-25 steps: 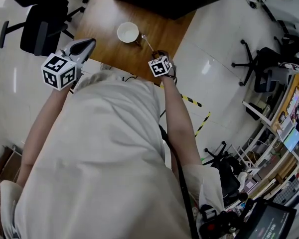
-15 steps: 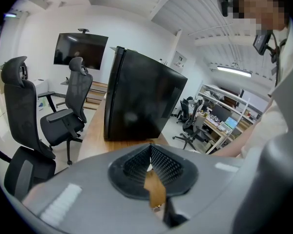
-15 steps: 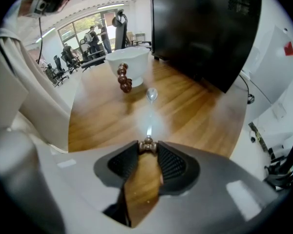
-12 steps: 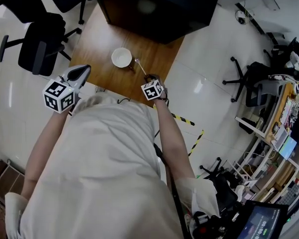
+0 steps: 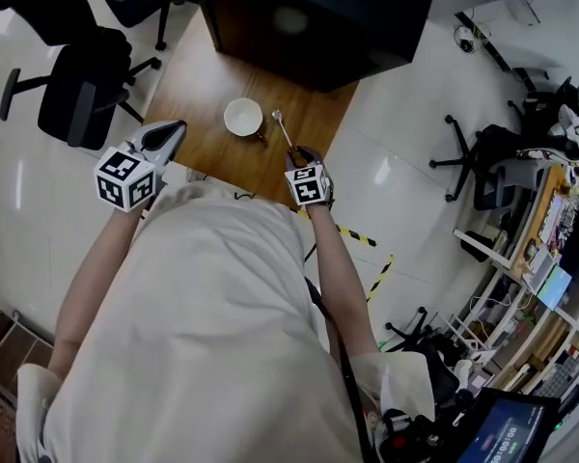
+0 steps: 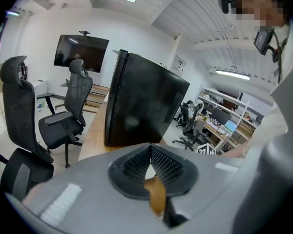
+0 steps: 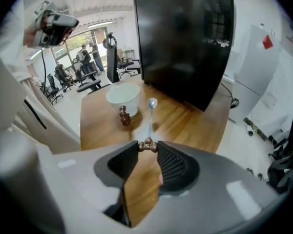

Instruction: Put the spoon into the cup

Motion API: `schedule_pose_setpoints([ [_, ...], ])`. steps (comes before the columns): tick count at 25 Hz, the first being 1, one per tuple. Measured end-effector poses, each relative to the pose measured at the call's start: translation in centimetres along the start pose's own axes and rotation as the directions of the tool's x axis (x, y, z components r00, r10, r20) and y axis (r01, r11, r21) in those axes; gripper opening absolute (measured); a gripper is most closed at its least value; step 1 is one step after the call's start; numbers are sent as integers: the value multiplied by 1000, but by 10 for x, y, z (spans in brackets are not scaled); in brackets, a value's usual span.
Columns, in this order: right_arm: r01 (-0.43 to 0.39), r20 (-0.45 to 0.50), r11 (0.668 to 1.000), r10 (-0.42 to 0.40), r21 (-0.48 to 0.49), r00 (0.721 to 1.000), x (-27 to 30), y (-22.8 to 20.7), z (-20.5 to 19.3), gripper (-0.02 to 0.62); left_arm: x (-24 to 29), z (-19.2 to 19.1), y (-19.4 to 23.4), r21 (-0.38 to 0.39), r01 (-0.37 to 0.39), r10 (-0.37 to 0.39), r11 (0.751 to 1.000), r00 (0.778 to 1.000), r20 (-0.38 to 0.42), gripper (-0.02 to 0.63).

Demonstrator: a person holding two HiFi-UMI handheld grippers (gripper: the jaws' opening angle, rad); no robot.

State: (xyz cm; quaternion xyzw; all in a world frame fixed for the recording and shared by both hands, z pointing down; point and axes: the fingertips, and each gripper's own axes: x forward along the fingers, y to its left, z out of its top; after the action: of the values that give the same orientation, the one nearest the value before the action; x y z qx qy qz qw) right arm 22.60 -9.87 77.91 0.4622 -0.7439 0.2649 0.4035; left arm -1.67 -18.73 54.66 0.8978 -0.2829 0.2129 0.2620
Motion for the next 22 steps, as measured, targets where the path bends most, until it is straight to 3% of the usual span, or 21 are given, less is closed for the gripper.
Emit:
schedule_pose_setpoints([
  [9, 0, 52, 999, 2, -33, 999, -31, 13, 44, 126, 4, 0, 9, -3, 14, -14, 1000, 1000, 17, 2],
  [22, -83, -19, 984, 81, -158, 997, -19, 55, 71, 126, -1, -8, 17, -21, 15, -15, 1000, 999, 31, 2],
])
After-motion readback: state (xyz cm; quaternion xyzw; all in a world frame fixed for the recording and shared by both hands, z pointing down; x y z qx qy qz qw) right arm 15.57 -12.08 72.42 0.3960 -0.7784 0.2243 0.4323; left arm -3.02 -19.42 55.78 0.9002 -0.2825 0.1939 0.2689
